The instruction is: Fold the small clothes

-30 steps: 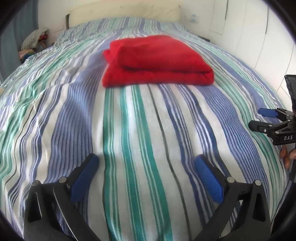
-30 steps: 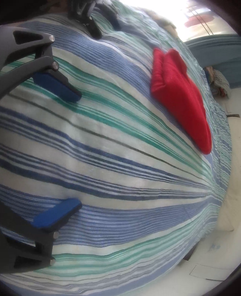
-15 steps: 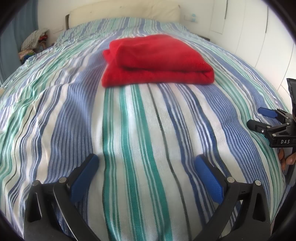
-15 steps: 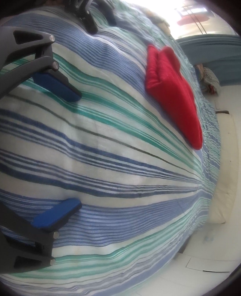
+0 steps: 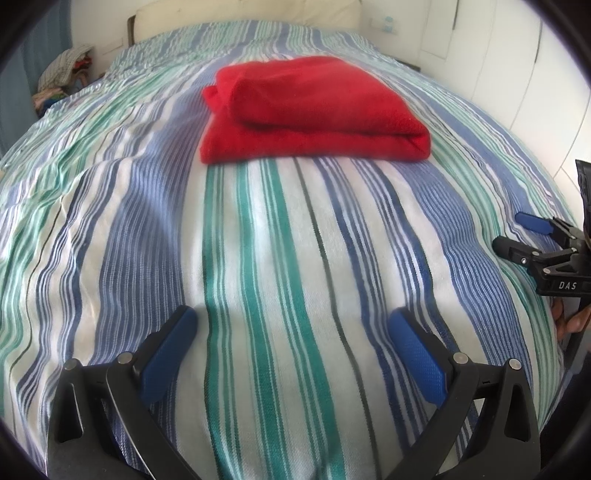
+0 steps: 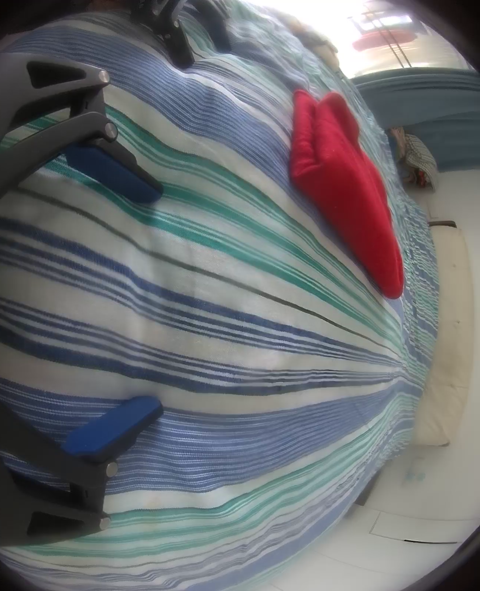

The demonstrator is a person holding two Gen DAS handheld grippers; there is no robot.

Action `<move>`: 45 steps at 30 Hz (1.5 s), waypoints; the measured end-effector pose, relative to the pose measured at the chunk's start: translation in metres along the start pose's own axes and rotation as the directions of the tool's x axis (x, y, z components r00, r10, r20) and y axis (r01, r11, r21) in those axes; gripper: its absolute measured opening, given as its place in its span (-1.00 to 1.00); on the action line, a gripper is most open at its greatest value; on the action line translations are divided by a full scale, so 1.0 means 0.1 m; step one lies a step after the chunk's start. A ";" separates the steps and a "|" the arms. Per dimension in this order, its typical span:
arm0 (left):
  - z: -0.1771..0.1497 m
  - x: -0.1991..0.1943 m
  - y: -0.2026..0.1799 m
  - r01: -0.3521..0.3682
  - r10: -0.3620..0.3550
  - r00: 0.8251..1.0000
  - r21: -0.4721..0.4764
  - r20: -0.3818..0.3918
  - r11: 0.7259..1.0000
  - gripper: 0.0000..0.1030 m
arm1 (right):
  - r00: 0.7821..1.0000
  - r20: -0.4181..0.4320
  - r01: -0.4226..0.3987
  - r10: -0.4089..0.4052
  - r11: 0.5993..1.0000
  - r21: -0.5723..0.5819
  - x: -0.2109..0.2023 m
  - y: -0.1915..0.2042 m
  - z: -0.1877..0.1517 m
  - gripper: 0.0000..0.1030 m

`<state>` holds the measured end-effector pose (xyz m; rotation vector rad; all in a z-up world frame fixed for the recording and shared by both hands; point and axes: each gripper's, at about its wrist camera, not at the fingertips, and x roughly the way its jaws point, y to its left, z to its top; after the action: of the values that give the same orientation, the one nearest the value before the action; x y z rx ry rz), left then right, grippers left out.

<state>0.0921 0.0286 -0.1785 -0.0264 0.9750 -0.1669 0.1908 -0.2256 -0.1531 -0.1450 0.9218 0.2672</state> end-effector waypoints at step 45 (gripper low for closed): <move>2.09 0.70 0.65 0.185 -0.216 0.971 -0.249 -0.103 0.951 -0.55 | 0.961 -0.096 -0.242 0.261 0.954 0.176 0.90 0.71 2.08 -0.49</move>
<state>0.3120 0.0709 -0.1248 -0.3403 1.1176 -0.2402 0.3812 -0.0931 -0.1020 0.1109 1.0772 0.4213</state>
